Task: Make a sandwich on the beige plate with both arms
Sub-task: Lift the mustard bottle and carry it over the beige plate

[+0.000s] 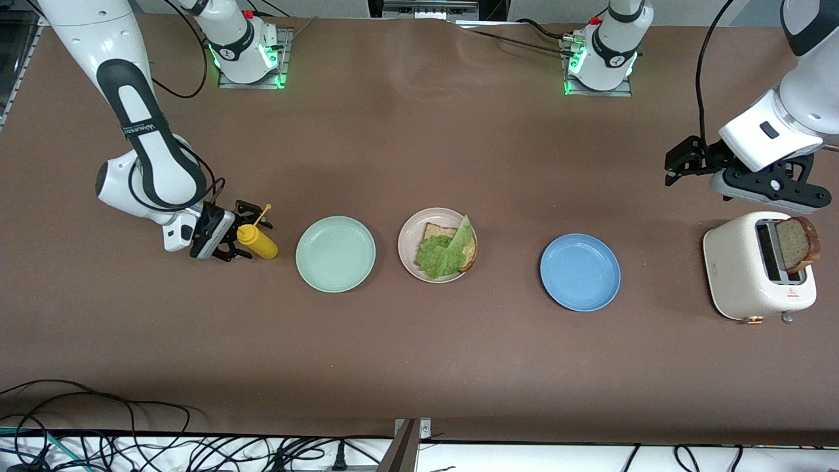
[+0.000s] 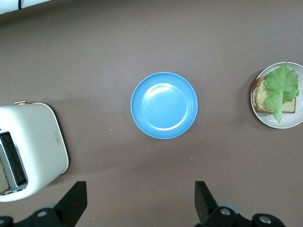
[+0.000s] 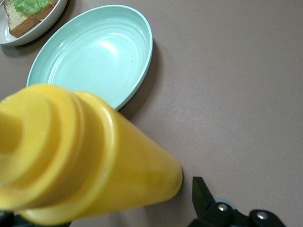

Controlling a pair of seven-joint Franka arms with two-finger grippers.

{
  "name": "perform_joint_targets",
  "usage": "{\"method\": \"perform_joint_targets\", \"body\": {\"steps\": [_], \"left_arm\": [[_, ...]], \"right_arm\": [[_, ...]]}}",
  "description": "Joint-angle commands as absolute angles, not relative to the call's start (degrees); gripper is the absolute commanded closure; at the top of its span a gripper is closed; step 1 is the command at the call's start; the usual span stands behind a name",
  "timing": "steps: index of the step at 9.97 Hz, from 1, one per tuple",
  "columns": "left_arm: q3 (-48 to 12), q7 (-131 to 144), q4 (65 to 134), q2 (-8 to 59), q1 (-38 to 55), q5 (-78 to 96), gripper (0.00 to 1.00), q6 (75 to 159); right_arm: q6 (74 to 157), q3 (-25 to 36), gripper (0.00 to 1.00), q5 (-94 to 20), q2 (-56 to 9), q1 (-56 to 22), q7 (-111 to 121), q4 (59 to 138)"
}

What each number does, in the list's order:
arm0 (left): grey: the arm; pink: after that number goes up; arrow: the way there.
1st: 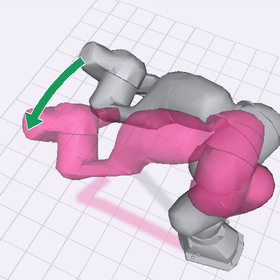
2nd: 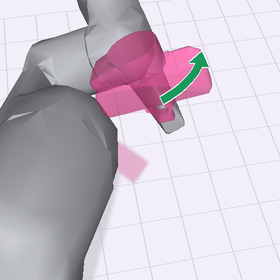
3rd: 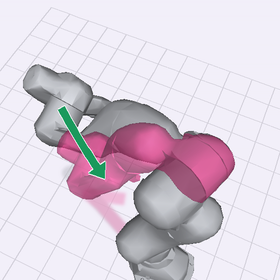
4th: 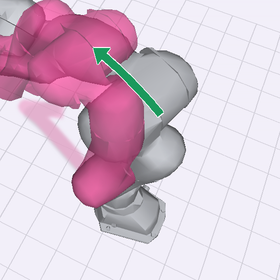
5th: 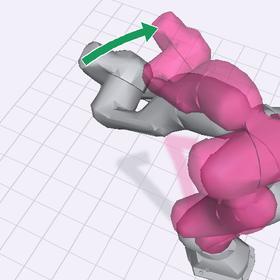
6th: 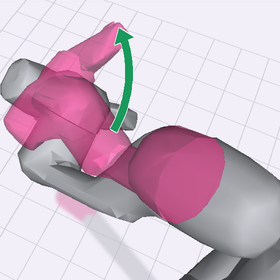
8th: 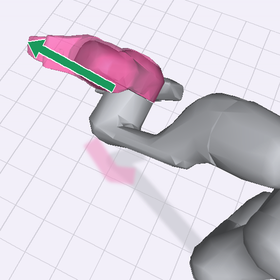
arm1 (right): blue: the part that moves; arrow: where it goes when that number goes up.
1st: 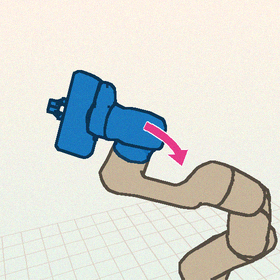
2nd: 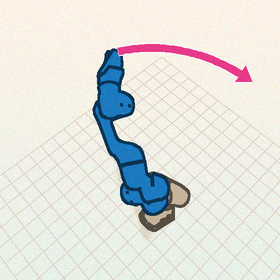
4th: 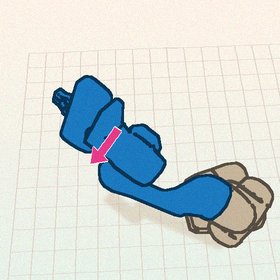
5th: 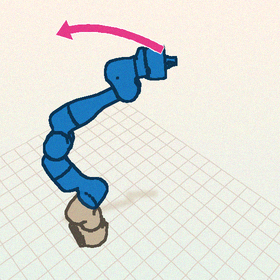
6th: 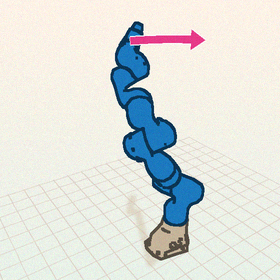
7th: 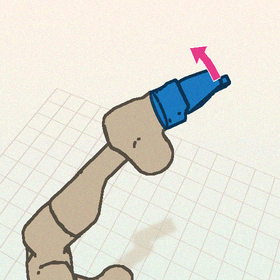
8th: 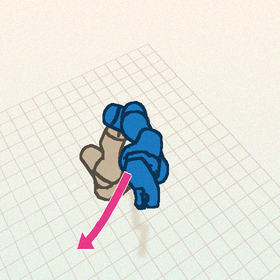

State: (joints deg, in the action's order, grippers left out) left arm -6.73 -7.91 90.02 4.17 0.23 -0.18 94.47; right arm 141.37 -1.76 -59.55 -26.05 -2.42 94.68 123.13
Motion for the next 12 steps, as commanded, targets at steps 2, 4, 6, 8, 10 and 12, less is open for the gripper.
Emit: {"method": "perform_joint_targets", "body": {"steps": [2,4,6,8,10,12], "left_arm": [[-6.6,-8.4,89.5,4.1,0.1,0.9,0.00,93.7],[-6.6,-8.4,89.5,4.1,0.0,0.9,0.00,93.7],[-6.6,-8.4,89.5,4.1,0.0,0.9,0.00,93.6],[-6.6,-8.4,89.4,4.1,0.3,0.9,0.00,93.6],[-6.5,-8.4,89.5,4.2,-0.1,1.2,0.00,93.6],[-6.3,-8.4,89.5,4.4,-0.6,2.1,0.00,93.6]], "right_arm": [[142.1,-2.5,0.57,-61.3,-27.0,-2.5,96.5,122.1],[142.8,-3.4,0.97,-60.6,-27.0,-3.2,95.6,120.4],[142.8,-3.8,1.00,-55.4,-26.8,-3.3,91.9,118.0],[142.6,-4.5,1.00,-45.6,-26.0,-3.4,81.9,116.9],[142.2,-5.5,1.00,-35.3,-25.6,-3.5,72.5,114.6],[141.2,-8.3,1.00,-26.6,-24.1,-3.9,60.9,113.4]]}}
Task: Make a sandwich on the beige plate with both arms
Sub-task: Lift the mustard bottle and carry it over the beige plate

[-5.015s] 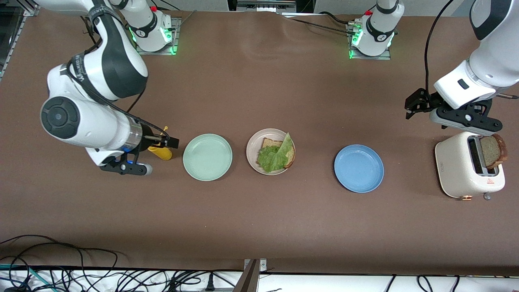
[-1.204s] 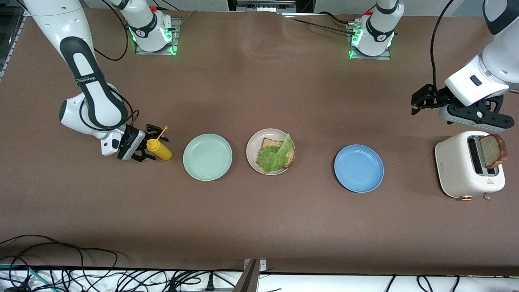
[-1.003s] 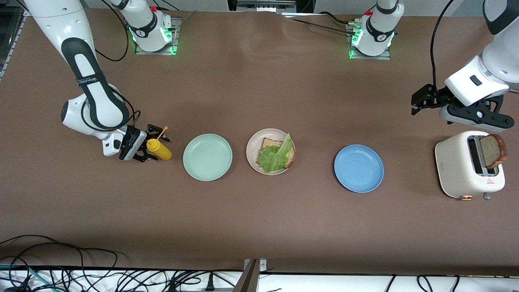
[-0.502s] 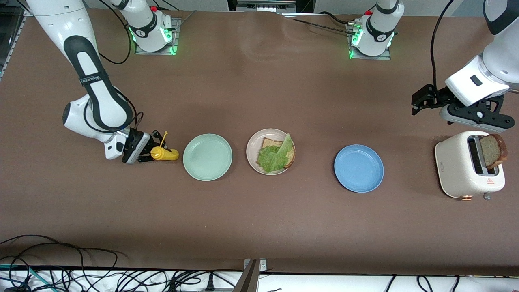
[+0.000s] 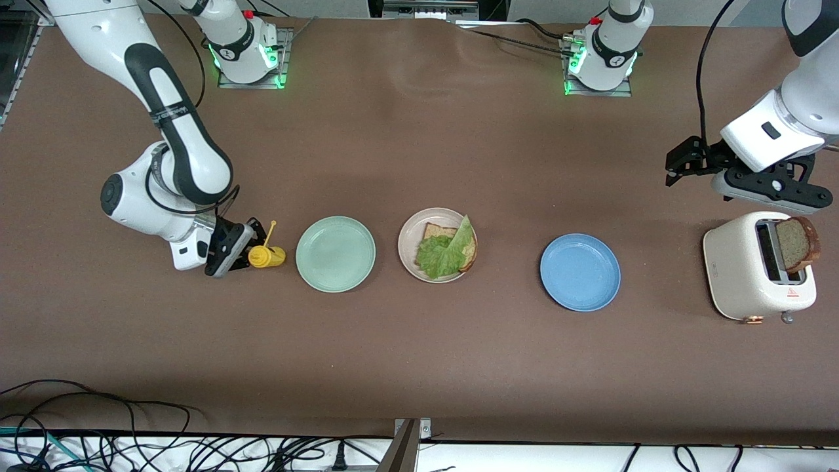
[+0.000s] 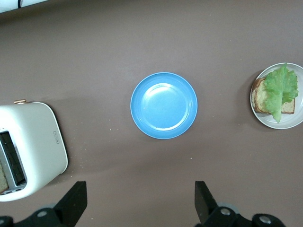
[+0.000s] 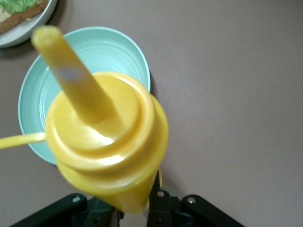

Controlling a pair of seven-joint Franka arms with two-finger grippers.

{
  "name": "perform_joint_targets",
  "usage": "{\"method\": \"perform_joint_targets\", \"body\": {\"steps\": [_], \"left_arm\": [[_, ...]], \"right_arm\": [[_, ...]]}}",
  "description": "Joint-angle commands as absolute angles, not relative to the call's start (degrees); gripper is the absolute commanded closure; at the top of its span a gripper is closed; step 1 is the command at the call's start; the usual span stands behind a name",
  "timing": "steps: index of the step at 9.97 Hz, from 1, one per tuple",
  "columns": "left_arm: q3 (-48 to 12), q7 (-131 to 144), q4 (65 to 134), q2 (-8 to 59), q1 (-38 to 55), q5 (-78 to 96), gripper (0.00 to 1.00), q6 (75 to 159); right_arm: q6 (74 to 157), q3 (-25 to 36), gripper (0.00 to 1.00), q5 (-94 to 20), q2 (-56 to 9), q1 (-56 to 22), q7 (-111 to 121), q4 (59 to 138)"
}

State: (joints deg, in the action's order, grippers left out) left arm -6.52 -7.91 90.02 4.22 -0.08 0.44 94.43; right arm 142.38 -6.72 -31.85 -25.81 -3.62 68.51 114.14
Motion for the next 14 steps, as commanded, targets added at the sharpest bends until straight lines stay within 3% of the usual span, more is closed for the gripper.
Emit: {"method": "perform_joint_targets", "body": {"steps": [1,4,10,12,14], "left_arm": [[-6.3,-8.4,89.5,4.4,-0.6,2.1,0.00,93.6],[-6.5,-8.4,89.4,4.4,-0.4,2.1,0.00,93.6],[-6.6,-8.3,89.4,4.4,0.1,2.1,0.00,93.6],[-6.7,-8.2,89.3,4.4,0.3,2.0,0.00,93.6],[-6.7,-8.2,89.3,4.4,0.3,2.0,0.00,93.6]], "right_arm": [[138.5,-9.1,1.00,-19.3,-23.1,-4.1,52.8,111.8],[122.6,-12.9,1.00,-3.9,-23.1,-6.0,28.8,101.1],[109.8,-12.7,1.00,8.0,-25.2,-19.7,-0.2,96.1],[101.6,-9.6,1.00,9.7,-30.0,-26.1,-4.7,88.4],[95.8,-1.9,1.00,9.8,-33.7,-35.4,-4.7,81.9]]}}
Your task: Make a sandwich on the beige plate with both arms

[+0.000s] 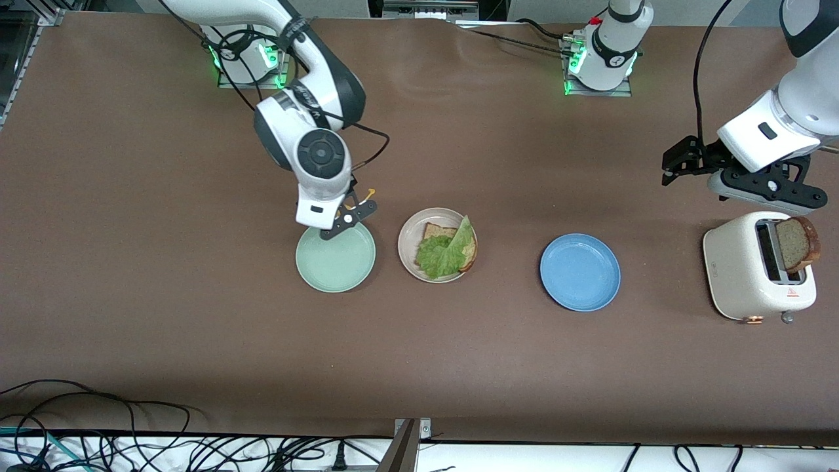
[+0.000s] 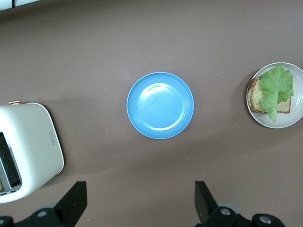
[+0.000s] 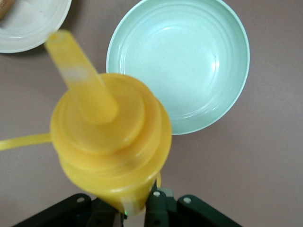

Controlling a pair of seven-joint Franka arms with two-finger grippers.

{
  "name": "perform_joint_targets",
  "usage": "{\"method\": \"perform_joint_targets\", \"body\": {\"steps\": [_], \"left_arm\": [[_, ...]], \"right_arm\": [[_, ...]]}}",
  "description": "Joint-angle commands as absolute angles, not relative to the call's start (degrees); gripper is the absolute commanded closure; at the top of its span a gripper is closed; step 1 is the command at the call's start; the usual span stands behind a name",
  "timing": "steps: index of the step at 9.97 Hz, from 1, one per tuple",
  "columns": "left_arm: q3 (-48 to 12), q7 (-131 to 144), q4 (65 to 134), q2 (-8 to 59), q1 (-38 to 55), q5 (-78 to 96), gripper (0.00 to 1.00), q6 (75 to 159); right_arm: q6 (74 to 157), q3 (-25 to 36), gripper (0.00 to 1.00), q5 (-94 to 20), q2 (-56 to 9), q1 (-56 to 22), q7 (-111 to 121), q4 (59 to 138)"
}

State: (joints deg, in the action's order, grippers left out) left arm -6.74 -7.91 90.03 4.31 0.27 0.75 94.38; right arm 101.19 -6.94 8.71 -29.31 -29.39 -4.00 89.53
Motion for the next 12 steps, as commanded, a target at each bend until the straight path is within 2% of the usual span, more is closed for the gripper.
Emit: {"method": "perform_joint_targets", "body": {"steps": [1,3,5,9,12], "left_arm": [[-6.7,-8.2,89.4,4.4,0.3,2.0,0.00,93.6],[-6.7,-8.3,89.4,4.4,0.3,2.0,0.00,93.6],[-6.7,-8.3,89.4,4.4,0.2,2.1,0.00,93.6],[-6.7,-8.3,89.2,4.7,0.5,1.9,0.00,93.7],[-6.7,-8.2,87.1,5.5,0.8,1.9,0.00,93.6]], "right_arm": [[92.1,0.3,1.00,9.7,-36.9,-38.8,-4.7,77.5],[86.5,3.2,1.00,9.7,-43.7,-43.6,-4.7,67.7],[86.4,4.3,1.00,9.4,-48.2,-46.7,-4.5,63.0],[86.2,4.7,1.00,9.4,-54.3,-50.6,1.4,58.5],[83.6,6.7,1.00,9.6,-55.3,-52.6,10.5,58.2]]}}
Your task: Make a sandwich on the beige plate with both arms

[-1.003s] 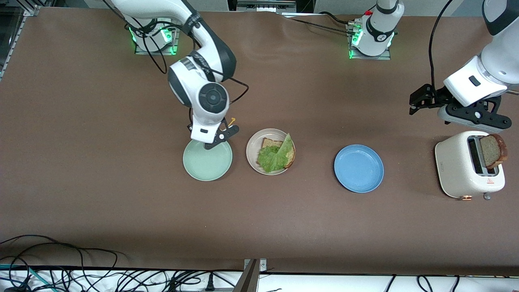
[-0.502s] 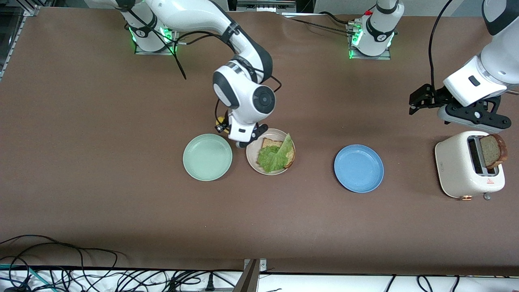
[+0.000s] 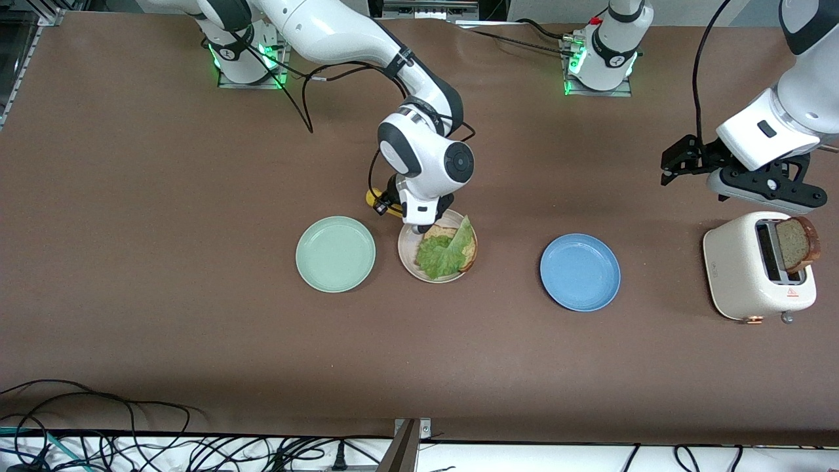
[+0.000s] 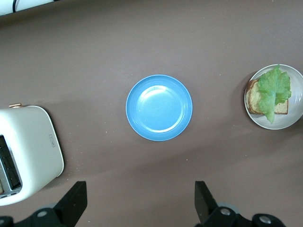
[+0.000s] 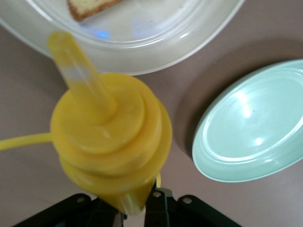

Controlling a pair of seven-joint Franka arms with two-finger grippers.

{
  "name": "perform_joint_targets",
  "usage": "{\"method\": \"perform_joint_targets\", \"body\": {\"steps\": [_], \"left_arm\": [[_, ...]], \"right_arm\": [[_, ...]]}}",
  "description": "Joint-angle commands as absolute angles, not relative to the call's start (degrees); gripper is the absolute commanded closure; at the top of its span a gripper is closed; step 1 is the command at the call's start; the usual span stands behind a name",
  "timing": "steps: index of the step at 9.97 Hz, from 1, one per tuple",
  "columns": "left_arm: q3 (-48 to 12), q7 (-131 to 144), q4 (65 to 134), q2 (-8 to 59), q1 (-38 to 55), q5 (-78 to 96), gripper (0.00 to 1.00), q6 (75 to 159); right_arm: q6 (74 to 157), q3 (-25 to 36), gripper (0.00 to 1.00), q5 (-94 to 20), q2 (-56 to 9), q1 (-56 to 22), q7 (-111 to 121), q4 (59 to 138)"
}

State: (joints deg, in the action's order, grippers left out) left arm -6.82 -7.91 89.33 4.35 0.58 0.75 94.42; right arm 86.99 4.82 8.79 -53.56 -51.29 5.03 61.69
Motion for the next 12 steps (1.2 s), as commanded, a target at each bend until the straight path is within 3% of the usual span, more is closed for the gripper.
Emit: {"method": "perform_joint_targets", "body": {"steps": [1,7,9,12], "left_arm": [[-6.8,-8.1,87.1,5.5,0.8,1.9,0.00,93.7],[-6.7,-8.1,87.1,5.5,0.8,2.0,0.00,93.7],[-6.7,-8.1,87.1,5.5,0.8,2.0,0.00,93.6],[-6.7,-8.1,87.1,5.5,0.8,2.0,0.00,93.6]], "right_arm": [[83.2,7.9,1.00,9.6,-55.9,-53.0,13.9,57.3],[86.7,7.7,1.00,4.9,-50.8,-48.3,15.3,59.3],[91.1,7.7,1.00,3.5,-44.6,-45.7,16.5,66.3],[107.8,7.5,1.00,-1.7,-28.6,-38.9,24.2,89.1]]}}
